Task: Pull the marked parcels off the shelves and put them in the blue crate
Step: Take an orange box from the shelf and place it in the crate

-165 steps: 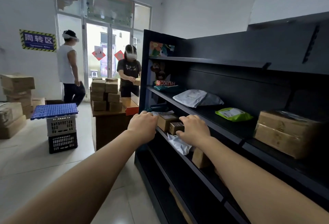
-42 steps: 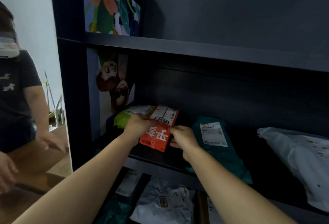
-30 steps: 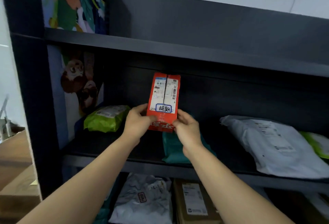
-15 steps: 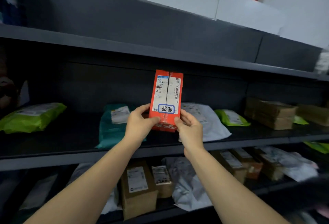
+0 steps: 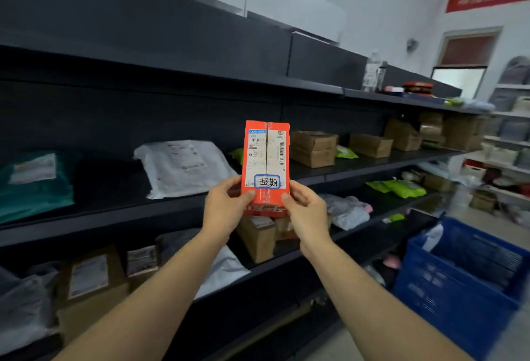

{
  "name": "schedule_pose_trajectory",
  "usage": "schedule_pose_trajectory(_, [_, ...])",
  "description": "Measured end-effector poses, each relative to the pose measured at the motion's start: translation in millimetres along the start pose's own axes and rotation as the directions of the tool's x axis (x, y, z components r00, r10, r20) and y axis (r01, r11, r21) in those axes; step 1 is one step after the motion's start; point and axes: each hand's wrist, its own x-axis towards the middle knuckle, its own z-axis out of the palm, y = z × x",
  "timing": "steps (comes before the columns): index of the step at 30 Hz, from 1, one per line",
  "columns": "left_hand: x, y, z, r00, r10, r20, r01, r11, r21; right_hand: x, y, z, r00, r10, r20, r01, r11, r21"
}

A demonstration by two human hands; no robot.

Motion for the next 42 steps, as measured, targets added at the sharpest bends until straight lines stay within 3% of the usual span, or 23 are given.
schedule_pose_trajectory(13, [-21,-26,215,0.959,-0.058,0.278,0.063,0.998,-0.012,38,49,-199,0.969,0.075,-0.237,-0.089,0.995,-0.052])
schedule_pose_trajectory(25, [27,-61,421,0.863,-0.074,0.500,0.139,0.986,-0.094,143,98,-358,0.904,0.099,-0.416,-0.153,0.983,-0.099])
schedule_pose_trajectory(42, [60,-101,720,0.762,-0.119,0.636,0.175,0.984,-0.027,281,176,-601,0.830,0.169,-0.531,-0.223,0.974,-0.039])
